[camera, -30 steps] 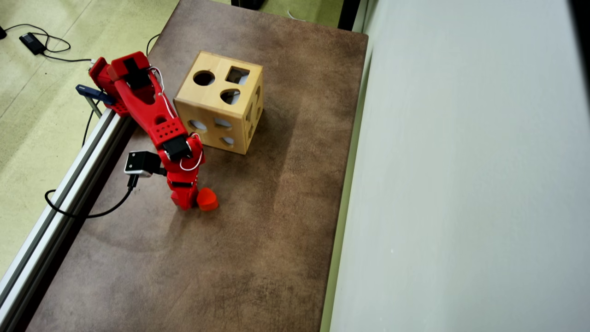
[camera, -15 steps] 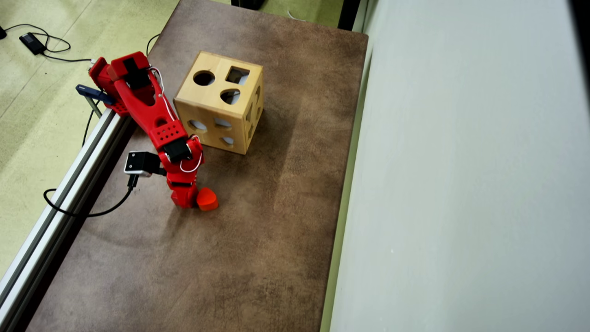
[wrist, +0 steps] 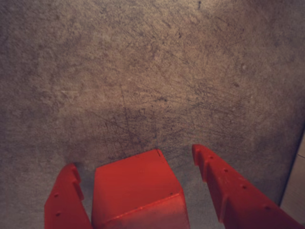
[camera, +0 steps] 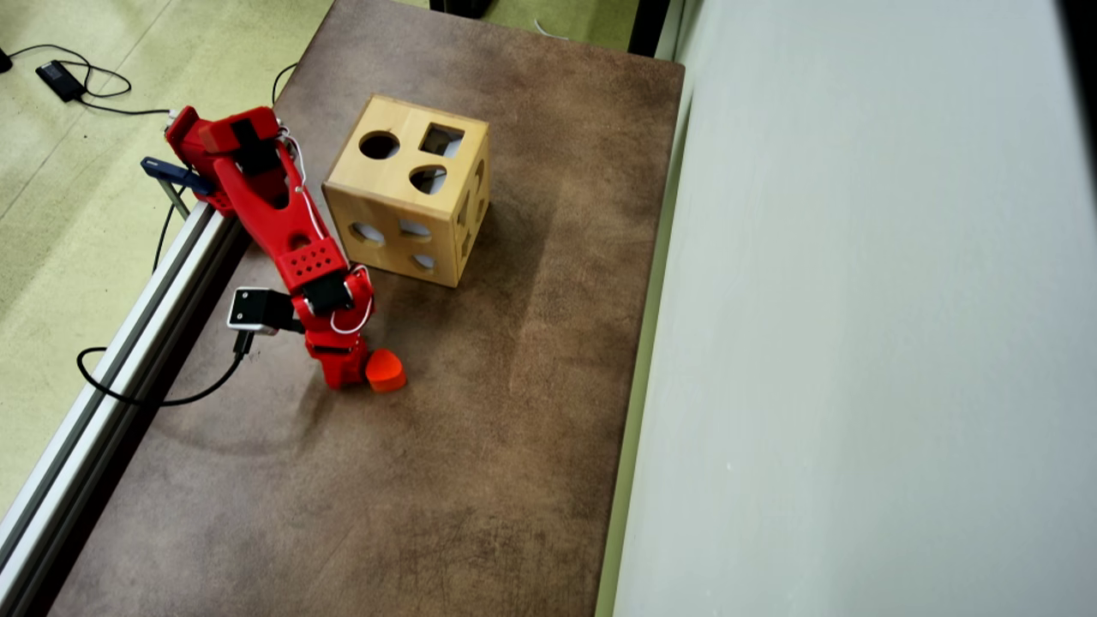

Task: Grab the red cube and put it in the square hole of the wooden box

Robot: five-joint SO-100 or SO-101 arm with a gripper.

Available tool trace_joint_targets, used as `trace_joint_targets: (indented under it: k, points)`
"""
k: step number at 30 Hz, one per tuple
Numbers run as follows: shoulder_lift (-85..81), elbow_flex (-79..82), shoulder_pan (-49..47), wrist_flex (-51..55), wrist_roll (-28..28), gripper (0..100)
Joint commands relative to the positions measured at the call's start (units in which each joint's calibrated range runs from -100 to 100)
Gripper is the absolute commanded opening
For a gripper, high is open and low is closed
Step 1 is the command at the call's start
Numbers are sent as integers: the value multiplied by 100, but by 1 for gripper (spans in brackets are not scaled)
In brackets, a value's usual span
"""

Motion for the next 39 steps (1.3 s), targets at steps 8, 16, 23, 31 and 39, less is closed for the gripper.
trace_joint_targets:
  k: [8,16,23,31,39]
  points:
    - [-164,-93,-50,-18,39,36]
    - [-198,-245,-73,-34,44,36]
    - [-198,-495,-296,6,44,36]
    - [-190,-513,-296,55,44,36]
    - [-359,-451,-303,63,49,36]
